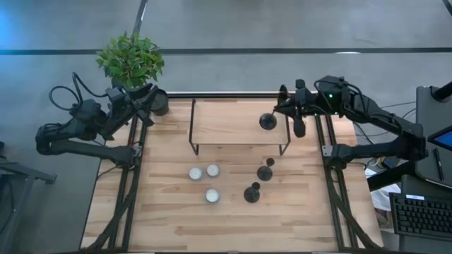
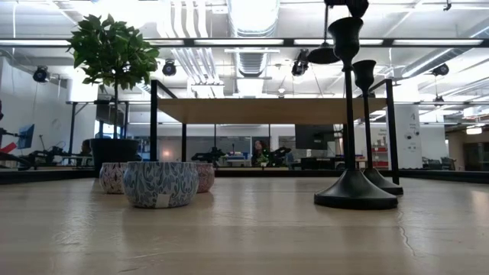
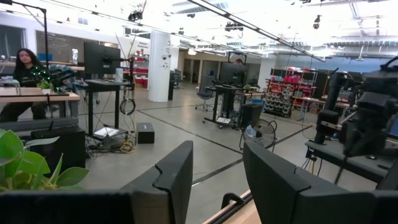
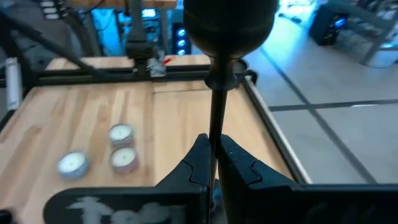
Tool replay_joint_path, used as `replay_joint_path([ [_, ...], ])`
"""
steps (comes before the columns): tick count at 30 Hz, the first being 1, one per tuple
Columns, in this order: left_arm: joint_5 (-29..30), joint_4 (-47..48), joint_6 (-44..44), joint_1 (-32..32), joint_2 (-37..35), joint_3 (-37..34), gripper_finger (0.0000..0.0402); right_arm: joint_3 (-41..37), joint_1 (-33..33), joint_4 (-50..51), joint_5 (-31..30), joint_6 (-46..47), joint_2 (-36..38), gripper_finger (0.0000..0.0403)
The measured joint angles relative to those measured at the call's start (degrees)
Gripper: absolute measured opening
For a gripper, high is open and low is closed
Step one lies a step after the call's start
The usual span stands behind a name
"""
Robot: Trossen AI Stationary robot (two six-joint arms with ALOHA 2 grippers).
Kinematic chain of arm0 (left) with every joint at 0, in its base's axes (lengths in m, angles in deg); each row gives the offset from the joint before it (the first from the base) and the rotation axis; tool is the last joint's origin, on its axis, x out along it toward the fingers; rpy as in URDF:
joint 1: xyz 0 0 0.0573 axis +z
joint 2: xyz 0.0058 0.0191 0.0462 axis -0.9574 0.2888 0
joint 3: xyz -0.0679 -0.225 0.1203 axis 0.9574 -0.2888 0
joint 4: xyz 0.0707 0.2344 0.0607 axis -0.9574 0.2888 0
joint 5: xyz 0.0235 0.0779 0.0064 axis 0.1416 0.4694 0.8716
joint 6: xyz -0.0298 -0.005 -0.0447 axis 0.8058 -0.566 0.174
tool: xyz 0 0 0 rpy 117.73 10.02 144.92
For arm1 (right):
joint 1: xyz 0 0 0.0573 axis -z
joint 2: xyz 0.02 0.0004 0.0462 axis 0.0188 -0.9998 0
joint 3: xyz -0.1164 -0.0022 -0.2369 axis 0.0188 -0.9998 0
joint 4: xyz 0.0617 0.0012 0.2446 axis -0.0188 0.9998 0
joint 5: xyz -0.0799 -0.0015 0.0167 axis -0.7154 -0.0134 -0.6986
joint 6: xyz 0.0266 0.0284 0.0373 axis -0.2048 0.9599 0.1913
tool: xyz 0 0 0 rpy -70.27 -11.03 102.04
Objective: Pick & Place candle stick holders
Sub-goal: Put the bottom right black candle holder on the shelf
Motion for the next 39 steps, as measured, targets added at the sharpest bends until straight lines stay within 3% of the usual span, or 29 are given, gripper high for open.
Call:
replay_joint_path([
  [11, 0.0, 0.0, 0.0, 0.0, 0.0, 0.0, 0.0149, -5.96, 6.62, -10.44, -0.64, 2.67, -0.11, 0.0008],
  [22, 0.0, -0.02, 0.02, -0.04, 0.0, 0.0, 0.0149, -11.02, 13.01, -14.08, -0.68, 3.44, -0.84, 0.0008],
  [31, 0.0, 0.0, 0.02, -0.04, 0.0, 0.0, 0.0149, -9.12, 16.59, -13.28, 1.36, 3.7, -5.19, 0.0008],
  [39, 0.0, -0.01, 0.01, -0.02, 0.0, 0.0, 0.0149, -3.59, 17.9, -5.83, 1.51, 0.25, -8.75, 0.0008],
])
